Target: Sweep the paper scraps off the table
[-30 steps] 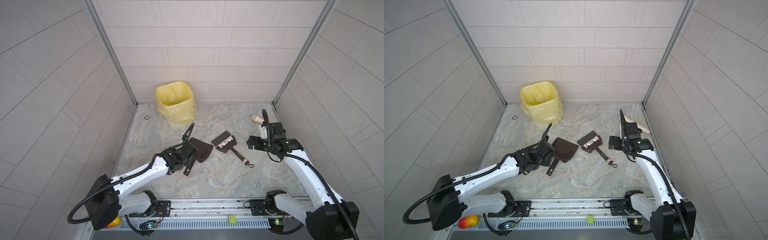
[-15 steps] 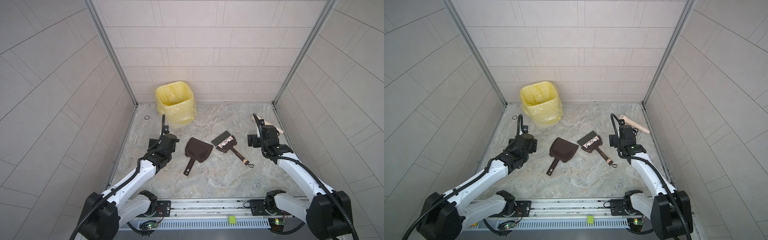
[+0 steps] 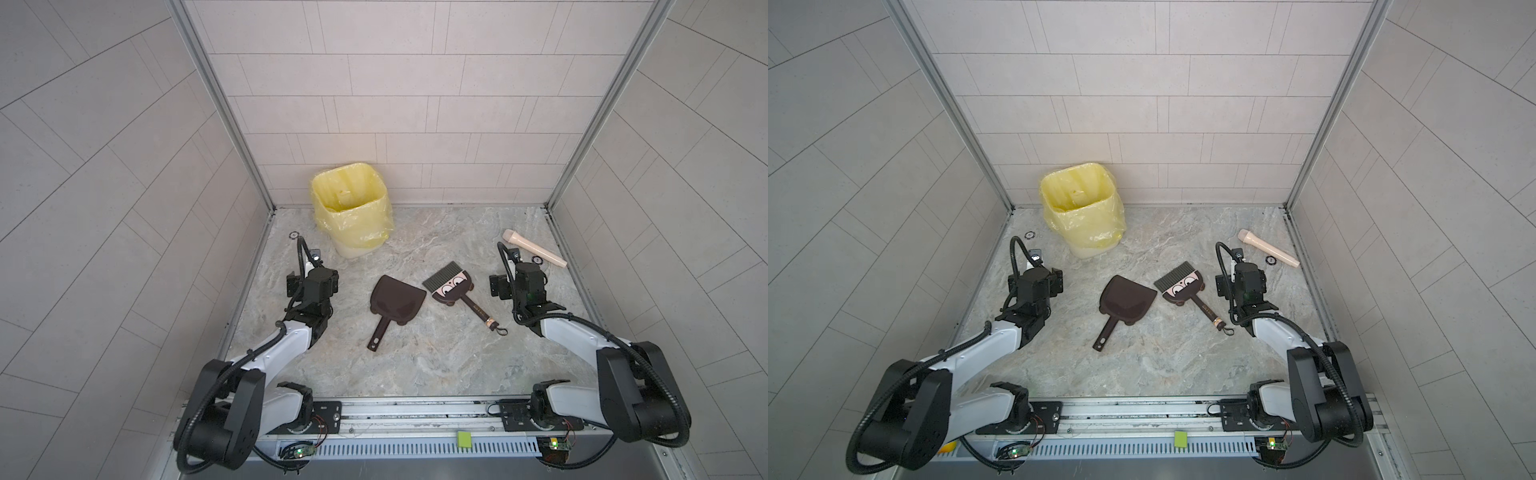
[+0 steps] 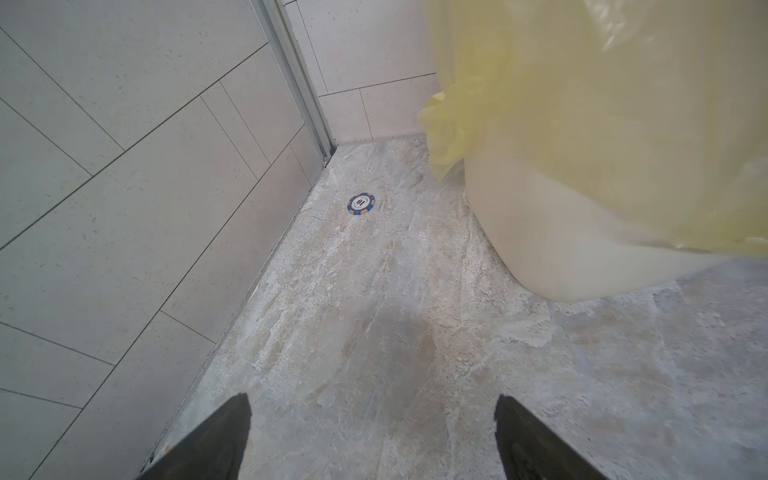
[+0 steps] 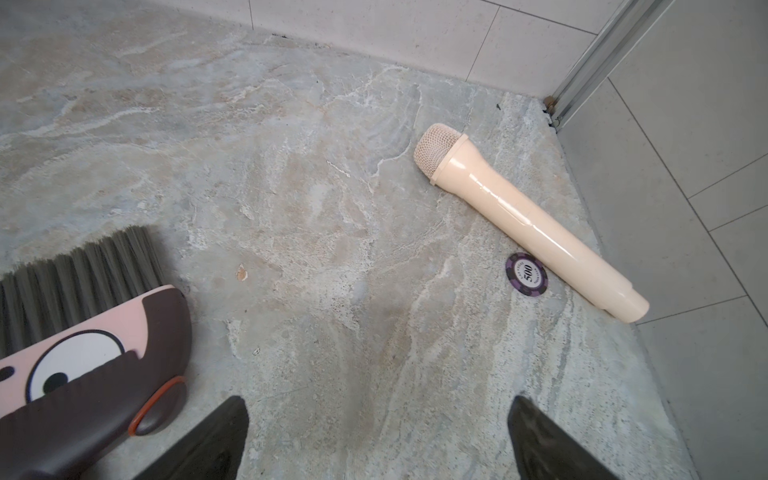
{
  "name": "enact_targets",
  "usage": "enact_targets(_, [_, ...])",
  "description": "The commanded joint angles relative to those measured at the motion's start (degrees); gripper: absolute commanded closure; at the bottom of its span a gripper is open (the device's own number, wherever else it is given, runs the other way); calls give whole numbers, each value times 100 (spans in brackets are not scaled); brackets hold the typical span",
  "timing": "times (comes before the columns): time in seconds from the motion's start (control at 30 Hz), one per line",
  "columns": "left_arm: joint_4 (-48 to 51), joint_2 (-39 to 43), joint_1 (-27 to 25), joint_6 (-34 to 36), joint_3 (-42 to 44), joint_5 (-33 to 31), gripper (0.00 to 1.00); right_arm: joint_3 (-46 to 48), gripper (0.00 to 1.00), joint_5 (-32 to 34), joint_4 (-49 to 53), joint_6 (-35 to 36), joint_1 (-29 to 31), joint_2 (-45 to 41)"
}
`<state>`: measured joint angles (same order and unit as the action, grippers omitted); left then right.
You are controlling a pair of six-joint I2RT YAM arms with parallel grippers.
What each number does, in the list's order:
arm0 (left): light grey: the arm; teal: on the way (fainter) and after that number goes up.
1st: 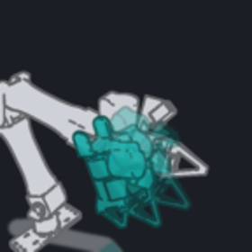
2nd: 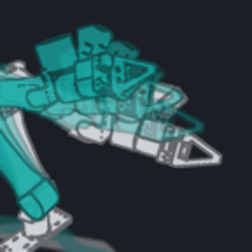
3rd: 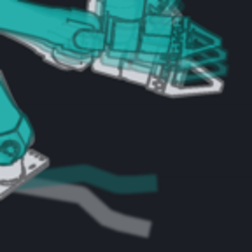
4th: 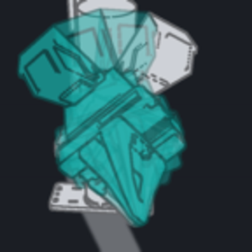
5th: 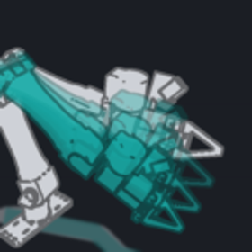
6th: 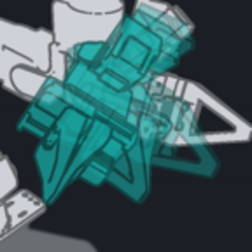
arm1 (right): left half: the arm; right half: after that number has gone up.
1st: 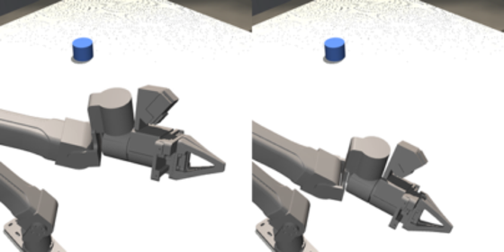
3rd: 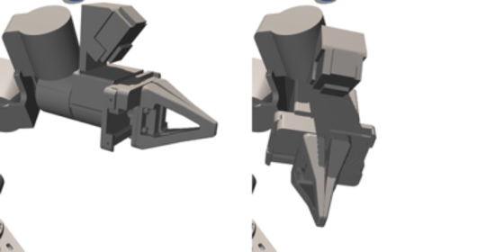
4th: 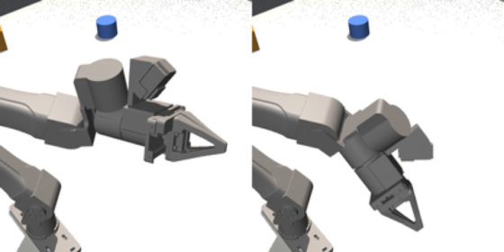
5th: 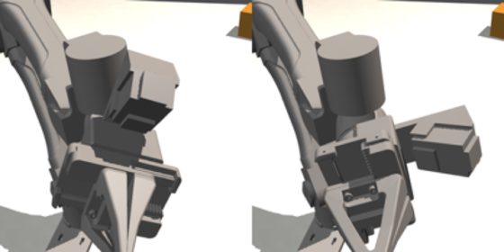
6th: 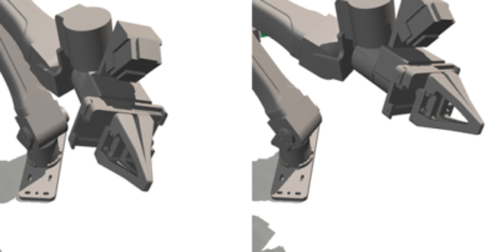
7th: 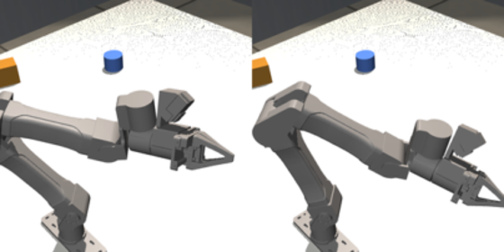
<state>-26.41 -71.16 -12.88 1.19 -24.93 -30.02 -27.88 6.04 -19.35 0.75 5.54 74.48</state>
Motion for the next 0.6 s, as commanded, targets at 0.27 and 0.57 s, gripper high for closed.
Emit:
enact_targets(0.27, [-2267,-1027,291,197,355,558,4,406,1,-253,-1899,252,-44,655])
enact_targets(0.57, [-3420,-1902,411,-15,594,444,4,775,1,-490,-2871,135,-231,1053])
